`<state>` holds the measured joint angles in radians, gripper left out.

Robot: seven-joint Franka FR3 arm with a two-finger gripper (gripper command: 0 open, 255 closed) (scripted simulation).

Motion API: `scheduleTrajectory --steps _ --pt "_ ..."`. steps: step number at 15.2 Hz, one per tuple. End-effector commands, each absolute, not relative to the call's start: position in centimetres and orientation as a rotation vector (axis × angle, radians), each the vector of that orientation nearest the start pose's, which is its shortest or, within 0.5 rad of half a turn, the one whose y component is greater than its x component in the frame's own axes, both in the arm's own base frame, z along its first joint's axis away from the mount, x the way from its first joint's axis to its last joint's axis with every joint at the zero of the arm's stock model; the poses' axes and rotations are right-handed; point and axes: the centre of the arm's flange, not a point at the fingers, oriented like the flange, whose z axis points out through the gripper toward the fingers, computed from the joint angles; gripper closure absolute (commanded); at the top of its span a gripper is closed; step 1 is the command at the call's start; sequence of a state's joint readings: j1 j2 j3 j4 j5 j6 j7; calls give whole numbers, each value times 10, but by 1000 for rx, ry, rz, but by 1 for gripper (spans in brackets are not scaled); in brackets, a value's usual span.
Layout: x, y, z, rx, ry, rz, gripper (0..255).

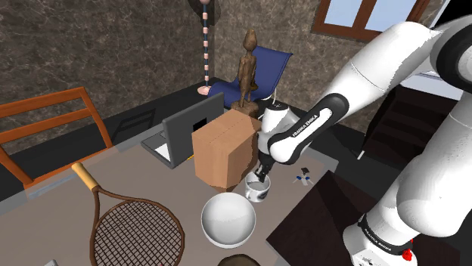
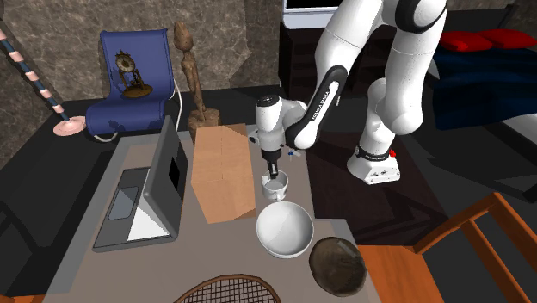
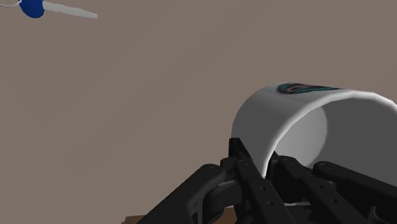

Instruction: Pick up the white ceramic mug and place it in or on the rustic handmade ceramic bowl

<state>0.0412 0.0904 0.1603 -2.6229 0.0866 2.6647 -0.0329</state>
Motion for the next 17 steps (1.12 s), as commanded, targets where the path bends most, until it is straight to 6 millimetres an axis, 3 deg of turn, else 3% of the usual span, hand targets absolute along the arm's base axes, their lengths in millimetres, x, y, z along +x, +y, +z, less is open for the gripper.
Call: scheduleTrajectory --steps 1,17 --pt "419 84 224 -3083 -241 81 255" --pt "419 84 309 -3083 -241 81 255"
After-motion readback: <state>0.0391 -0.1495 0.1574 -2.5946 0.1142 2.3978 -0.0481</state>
